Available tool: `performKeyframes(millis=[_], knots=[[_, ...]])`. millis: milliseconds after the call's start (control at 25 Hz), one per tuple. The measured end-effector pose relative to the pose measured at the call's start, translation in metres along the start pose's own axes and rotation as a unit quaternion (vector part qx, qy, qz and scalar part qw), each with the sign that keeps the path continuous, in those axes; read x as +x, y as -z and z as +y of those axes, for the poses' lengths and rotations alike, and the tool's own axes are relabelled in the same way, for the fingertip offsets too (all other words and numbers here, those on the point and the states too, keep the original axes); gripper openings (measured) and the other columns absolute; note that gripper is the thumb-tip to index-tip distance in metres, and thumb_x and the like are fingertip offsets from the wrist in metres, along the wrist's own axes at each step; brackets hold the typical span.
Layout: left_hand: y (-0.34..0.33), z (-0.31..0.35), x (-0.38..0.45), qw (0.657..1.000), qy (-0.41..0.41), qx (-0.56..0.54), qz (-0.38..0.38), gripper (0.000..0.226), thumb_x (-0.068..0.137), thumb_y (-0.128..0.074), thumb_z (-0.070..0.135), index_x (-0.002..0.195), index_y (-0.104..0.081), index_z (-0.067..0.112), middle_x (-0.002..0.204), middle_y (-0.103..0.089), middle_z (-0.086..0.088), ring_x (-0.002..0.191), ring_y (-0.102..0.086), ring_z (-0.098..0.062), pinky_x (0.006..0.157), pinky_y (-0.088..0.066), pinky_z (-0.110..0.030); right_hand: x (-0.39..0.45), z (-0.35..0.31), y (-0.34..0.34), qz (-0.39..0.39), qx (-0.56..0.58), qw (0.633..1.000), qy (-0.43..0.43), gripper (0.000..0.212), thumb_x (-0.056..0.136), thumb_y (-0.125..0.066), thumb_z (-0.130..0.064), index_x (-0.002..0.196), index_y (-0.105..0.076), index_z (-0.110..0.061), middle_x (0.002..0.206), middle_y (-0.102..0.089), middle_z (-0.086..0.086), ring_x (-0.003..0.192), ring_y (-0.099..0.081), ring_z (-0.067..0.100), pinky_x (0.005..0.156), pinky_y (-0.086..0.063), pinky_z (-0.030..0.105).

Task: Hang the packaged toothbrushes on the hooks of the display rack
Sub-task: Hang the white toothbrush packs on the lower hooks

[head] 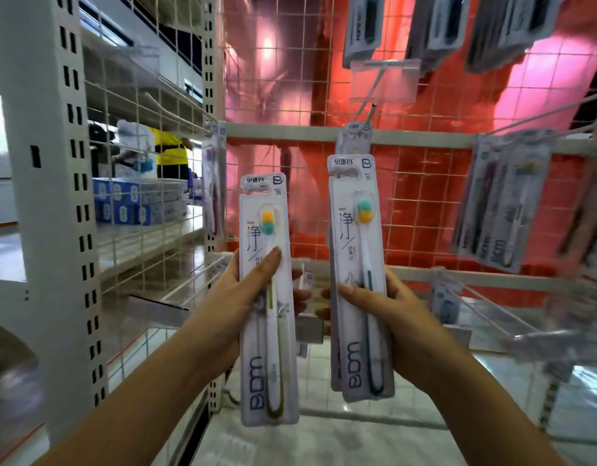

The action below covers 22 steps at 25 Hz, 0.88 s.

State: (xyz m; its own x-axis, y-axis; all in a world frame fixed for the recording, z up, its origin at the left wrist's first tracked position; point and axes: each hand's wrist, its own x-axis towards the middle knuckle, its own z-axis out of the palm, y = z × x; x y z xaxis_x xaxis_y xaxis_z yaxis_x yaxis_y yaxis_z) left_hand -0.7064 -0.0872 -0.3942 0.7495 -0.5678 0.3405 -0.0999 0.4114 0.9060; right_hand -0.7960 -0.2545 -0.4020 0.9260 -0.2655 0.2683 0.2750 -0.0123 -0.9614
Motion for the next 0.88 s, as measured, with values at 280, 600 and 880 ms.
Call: performKeyframes(millis=[280,600,880], knots=[[0.006,-0.013,-0.001,1.0,0.021,0.018,0.002,0.04,0.076,-0.052,0.039,0.113,-0.053,0.026,0.097,-0.073,-0.013,0.066,-0.069,-0.018,0.058,-0.057,-0.031,-0.01,0.015,0.011,0.025,-0.001,1.0,-0.006,0.04,0.066,-0.067,-0.023,0.104,-0.057,-0.031,0.084,-0.074,0.005,0.073,-0.072,0.019,0.058,-0.058,0.031],[0.013,-0.032,0.0,0.996,0.029,0.051,0.073,0.058,0.06,-0.078,0.05,0.107,-0.059,0.022,0.089,-0.073,-0.013,0.062,-0.068,-0.022,0.056,-0.054,-0.034,-0.031,0.026,0.038,0.07,0.064,0.993,-0.07,0.042,0.068,-0.066,-0.003,0.105,-0.057,-0.021,0.084,-0.071,0.024,0.069,-0.071,0.036,0.048,-0.056,0.035],[0.009,-0.038,0.001,0.99,0.002,0.104,0.099,0.056,0.054,-0.069,0.038,0.107,-0.059,0.024,0.084,-0.074,-0.002,0.072,-0.071,-0.018,0.06,-0.054,-0.028,-0.036,0.036,0.041,0.083,0.071,0.99,-0.091,0.033,0.077,-0.06,0.004,0.103,-0.056,-0.015,0.089,-0.07,0.027,0.067,-0.071,0.037,0.047,-0.056,0.033]])
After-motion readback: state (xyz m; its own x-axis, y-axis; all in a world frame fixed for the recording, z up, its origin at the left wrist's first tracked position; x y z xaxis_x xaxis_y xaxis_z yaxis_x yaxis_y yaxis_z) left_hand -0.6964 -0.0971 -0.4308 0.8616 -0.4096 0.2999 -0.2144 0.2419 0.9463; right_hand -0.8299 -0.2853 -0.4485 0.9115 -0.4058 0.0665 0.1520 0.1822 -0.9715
